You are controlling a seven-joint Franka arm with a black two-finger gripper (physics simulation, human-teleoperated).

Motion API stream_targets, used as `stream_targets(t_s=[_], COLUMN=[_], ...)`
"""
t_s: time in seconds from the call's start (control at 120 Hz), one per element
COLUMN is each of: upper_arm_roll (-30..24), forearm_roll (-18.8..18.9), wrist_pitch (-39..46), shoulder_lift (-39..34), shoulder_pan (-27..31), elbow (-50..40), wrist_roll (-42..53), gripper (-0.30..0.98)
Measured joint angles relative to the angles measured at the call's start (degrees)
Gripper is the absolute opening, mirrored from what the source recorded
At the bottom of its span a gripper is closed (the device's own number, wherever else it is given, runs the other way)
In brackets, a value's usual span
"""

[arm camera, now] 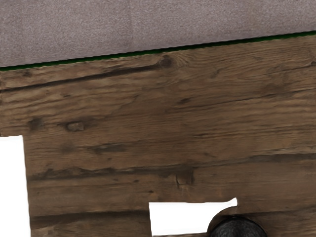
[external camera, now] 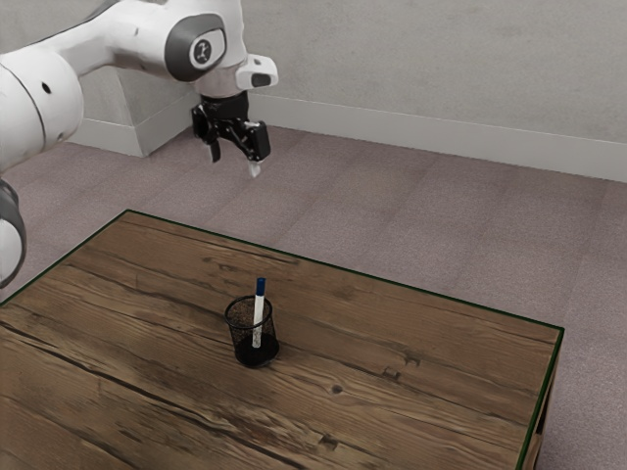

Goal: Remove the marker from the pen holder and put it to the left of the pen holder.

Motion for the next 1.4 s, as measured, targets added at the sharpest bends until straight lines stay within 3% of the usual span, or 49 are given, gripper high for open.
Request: stream_targets(t_s=[0.133, 0.3, 0.45, 0.65, 0.917, 1.1, 1.4], upper_arm_roll=[-0.2, 1.5, 3.4, 5.3, 5.5, 5.5, 5.8], forearm_roll=[0.8, 1.0, -0.3, -4.8, -5.4, -5.4, -5.3], wrist_pitch=[1.6, 7.6, 12.1, 16.7, 23.6, 27.7, 31.1], shoulder_lift=[1.0, 12.6, 15.0, 9.8, -4.4, -6.9, -7.7], shoulder_pan=[0.0, -0.7, -5.6, -7.2, -9.5, -10.0, -9.9], elbow=[0.5, 1.0, -0.2, -13.3, -32.1, -38.5, -40.1], wrist_roll=[1.2, 2.2, 2.1, 2.1, 2.2, 2.2, 2.2], gripper=[0.69, 0.69, 0.69, 0.69, 0.69, 0.67, 0.29])
